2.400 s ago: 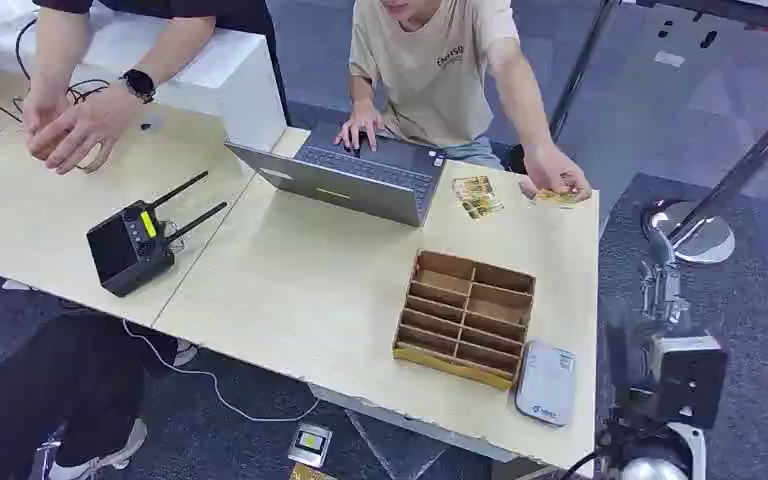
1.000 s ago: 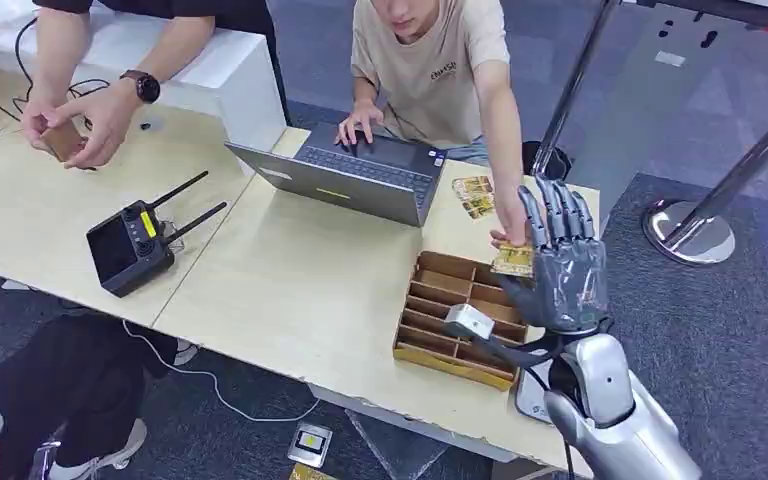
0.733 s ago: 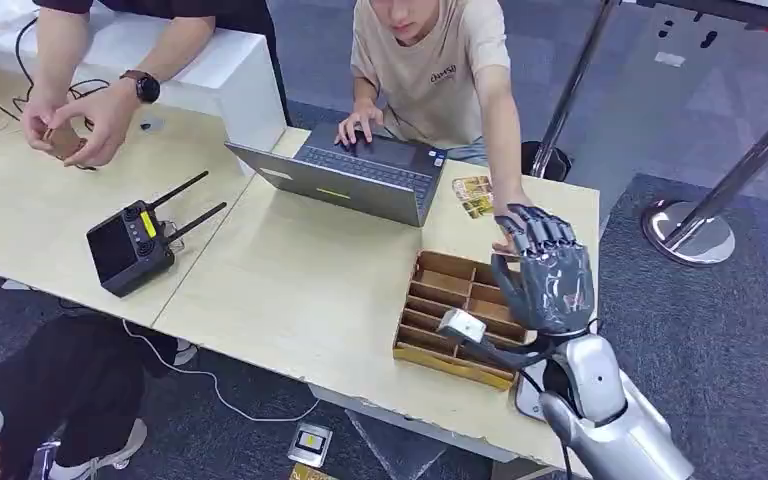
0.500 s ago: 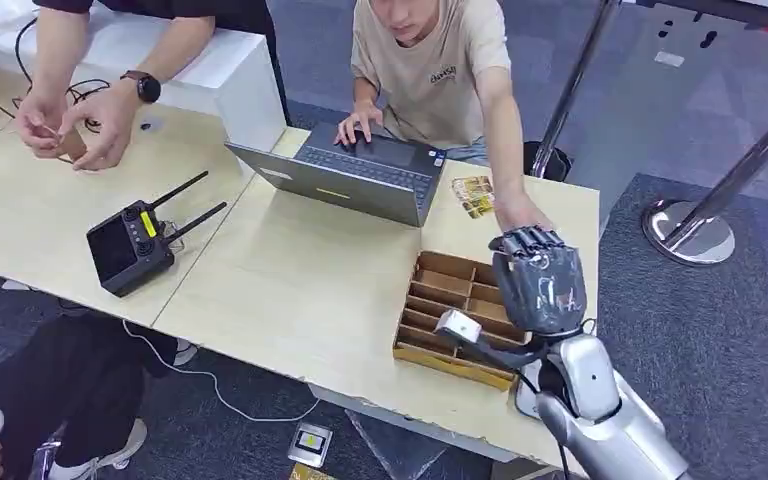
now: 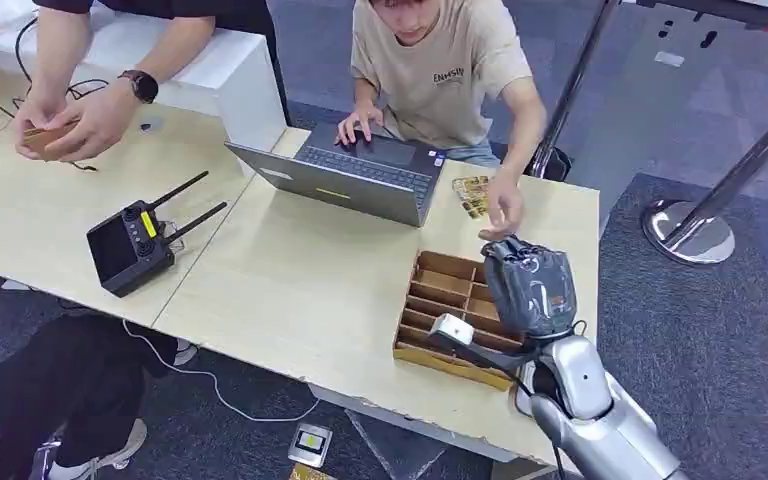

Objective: Pass the card to the sensor for recognition and then transmit it.

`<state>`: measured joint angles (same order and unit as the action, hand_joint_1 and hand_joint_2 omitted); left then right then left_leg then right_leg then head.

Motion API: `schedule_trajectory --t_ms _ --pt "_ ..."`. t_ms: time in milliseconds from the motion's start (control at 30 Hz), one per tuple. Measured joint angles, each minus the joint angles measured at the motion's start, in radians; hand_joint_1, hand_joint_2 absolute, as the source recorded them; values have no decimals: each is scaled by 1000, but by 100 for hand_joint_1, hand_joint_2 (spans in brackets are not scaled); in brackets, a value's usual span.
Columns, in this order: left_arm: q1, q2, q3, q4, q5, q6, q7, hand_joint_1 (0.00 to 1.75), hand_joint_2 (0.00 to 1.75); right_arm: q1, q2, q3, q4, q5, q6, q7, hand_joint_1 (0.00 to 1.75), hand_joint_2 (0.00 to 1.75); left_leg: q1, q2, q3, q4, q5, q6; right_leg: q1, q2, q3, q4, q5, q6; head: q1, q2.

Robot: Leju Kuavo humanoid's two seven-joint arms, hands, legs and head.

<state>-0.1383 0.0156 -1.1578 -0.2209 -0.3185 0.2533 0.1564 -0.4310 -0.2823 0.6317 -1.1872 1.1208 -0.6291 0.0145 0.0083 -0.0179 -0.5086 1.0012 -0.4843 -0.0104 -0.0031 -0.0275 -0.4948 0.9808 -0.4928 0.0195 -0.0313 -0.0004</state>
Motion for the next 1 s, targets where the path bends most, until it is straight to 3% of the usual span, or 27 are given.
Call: schedule_trajectory --t_ms 300,467,567,800,1000 --pt "0 0 2 0 2 1 0 0 0 2 3 4 4 -50 -26 6 175 175 0 0 1 0 0 0 0 0 0 0 0 0 0 0" --pt "3 0 3 0 8 1 1 0 0 52 -10 -42 -58 -249 -59 -3 175 175 0 0 1 0 0 0 0 0 0 0 0 0 0 0" --pt "5 0 7 0 18 3 8 0 0 119 -16 -97 -131 -455 -50 -47 175 175 0 0 1 0 0 0 0 0 0 0 0 0 0 0" --pt "9 0 21 0 35 7 16 0 0 263 -32 -233 -270 -745 32 -140 175 175 0 0 1 0 0 0 0 0 0 0 0 0 0 0" --pt "10 1 36 0 41 8 16 0 0 359 -38 -323 -312 -894 92 -200 175 175 0 0 1 0 0 0 0 0 0 0 0 0 0 0"
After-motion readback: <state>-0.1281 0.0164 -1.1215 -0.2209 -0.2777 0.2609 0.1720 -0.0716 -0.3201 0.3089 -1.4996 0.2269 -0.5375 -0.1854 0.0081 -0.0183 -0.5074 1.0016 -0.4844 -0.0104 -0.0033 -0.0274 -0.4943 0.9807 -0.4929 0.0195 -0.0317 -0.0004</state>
